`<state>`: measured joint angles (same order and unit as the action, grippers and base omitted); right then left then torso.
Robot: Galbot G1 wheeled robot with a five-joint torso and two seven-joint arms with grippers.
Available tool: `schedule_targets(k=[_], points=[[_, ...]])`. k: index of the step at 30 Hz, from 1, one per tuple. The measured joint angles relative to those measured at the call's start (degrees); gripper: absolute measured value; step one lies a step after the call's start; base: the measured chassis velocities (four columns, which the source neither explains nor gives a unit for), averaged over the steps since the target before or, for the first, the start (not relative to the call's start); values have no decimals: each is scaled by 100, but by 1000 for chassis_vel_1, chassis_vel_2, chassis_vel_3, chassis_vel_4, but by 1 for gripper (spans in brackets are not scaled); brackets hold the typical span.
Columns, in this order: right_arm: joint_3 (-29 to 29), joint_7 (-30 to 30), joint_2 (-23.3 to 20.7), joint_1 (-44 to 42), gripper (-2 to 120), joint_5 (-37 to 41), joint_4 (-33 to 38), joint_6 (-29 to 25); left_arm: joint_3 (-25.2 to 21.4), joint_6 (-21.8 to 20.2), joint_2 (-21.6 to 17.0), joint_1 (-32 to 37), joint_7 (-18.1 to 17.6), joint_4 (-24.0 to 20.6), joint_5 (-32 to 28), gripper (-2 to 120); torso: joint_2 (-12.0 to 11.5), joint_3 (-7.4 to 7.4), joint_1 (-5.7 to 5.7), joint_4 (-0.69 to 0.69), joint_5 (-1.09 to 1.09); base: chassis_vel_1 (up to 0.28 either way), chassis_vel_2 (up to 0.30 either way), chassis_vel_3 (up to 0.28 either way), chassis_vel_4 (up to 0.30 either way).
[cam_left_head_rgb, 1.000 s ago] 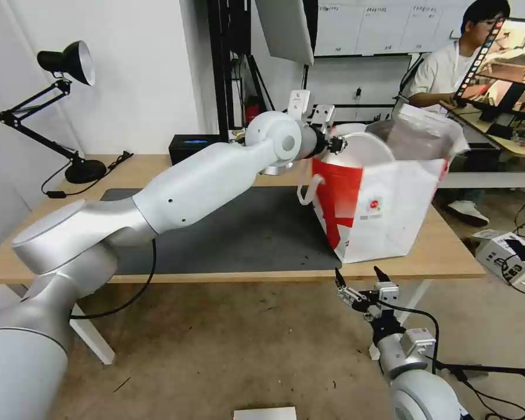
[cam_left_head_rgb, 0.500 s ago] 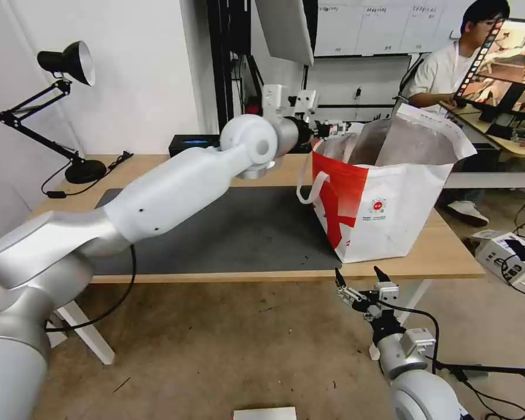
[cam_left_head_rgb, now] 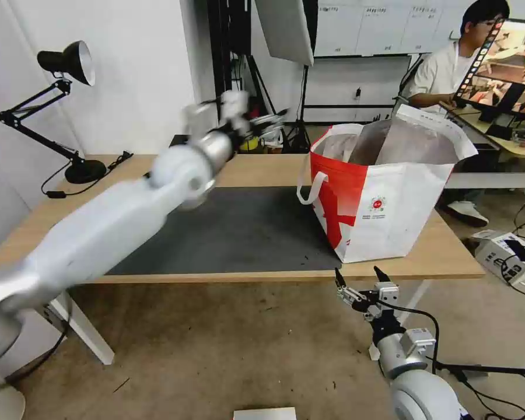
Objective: Pick up the trash from the table and place it into the takeout bag.
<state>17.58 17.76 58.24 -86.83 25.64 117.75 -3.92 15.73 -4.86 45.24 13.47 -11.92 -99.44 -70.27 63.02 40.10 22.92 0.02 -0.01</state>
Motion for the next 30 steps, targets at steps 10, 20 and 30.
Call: schedule_targets(k=[10, 20, 30], points=[[0, -1, 0, 0, 100, 0, 0, 0, -2166, 198, -469, 2420, 414, -637, 503, 100, 0, 0, -1, 0, 2, 0, 0, 0, 0], [0, 0, -1, 0, 100, 0, 0, 0, -4077, 611, -252, 4747, 635, -1189, 1276, 100, 1, 0, -1, 1, 7, 0, 0, 0, 0], [0, 0, 0, 0, 100, 0, 0, 0, -5114, 829, 582, 6221, 843, -1351, 2133, 100, 1, 0, 0, -2, 3, 0, 0, 0, 0]])
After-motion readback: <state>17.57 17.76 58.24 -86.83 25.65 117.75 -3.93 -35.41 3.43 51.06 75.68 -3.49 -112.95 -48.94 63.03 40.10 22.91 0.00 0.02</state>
